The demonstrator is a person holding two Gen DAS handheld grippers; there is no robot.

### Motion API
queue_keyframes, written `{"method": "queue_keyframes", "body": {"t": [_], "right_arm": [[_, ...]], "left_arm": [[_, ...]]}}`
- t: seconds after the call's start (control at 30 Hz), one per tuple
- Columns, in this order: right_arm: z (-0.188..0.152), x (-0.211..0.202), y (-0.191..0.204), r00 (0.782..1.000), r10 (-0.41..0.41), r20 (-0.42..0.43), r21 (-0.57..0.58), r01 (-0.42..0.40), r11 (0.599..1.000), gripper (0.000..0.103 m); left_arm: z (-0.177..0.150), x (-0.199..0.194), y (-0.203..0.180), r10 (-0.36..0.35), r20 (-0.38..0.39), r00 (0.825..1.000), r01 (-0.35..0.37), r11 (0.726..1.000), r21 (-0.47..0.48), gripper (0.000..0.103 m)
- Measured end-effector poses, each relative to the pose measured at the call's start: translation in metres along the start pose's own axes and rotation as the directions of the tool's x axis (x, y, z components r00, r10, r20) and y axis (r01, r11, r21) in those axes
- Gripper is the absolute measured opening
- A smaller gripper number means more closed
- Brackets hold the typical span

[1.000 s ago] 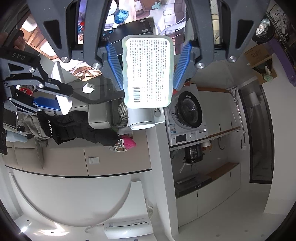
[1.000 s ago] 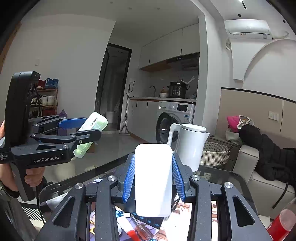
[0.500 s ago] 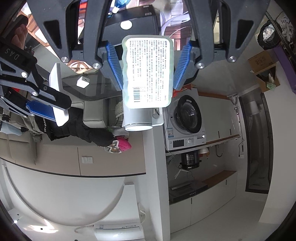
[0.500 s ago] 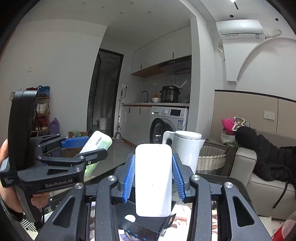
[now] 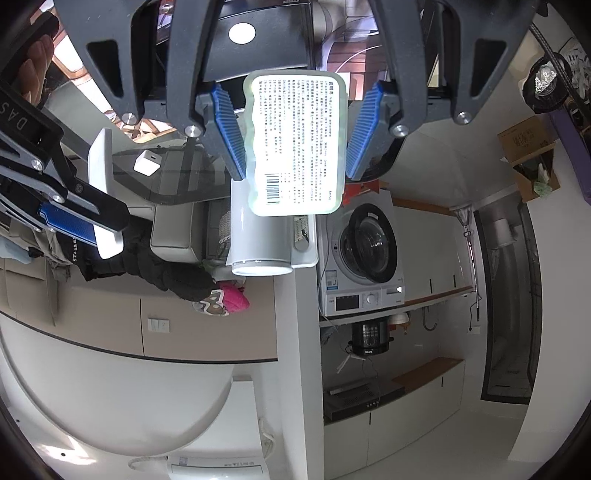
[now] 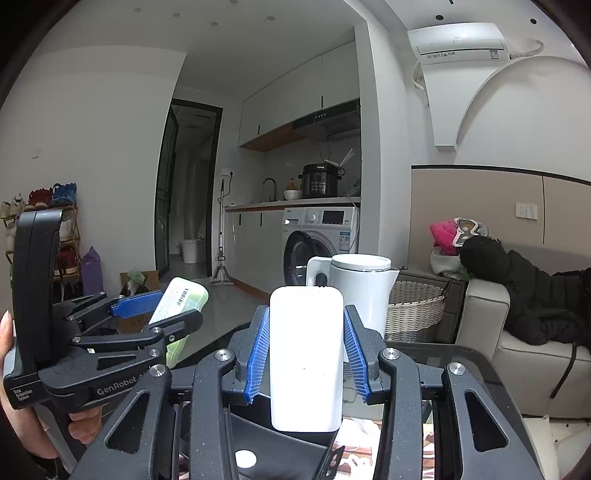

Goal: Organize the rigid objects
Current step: 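Lift the container with the left tool while the right tool lifts the power bank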

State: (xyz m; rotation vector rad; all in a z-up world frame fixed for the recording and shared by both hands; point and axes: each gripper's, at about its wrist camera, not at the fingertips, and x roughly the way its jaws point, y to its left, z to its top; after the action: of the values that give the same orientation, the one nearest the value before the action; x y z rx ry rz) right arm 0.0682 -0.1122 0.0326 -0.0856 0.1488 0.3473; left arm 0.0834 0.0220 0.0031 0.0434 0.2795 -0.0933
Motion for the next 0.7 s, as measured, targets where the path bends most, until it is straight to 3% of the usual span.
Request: {"method": "queue_keyframes", "body": {"t": [0.43, 0.6, 0.7], "right_arm": [[-0.016, 0.038, -0.014, 0.996, 0.025, -0.084, 0.038, -0.022, 0.999, 0.039], [-0.026, 0.057, -0.015, 0.986, 0.064, -0.157, 0.067, -0.054, 0.996, 0.039], [-0.036, 0.072, -0.014, 0.964, 0.11, -0.242, 0.094, -0.089, 0.992, 0.039]], "left_arm": [[-0.011, 0.037, -0.007, -0.025, -0.122, 0.992, 0.024, 1.0, -0.005, 0.055], [-0.019, 0.054, -0.01, -0.039, -0.219, 0.975, 0.038, 0.999, -0.007, 0.055], [-0.027, 0.062, -0.01, -0.052, -0.285, 0.957, 0.046, 0.999, -0.03, 0.055]]}}
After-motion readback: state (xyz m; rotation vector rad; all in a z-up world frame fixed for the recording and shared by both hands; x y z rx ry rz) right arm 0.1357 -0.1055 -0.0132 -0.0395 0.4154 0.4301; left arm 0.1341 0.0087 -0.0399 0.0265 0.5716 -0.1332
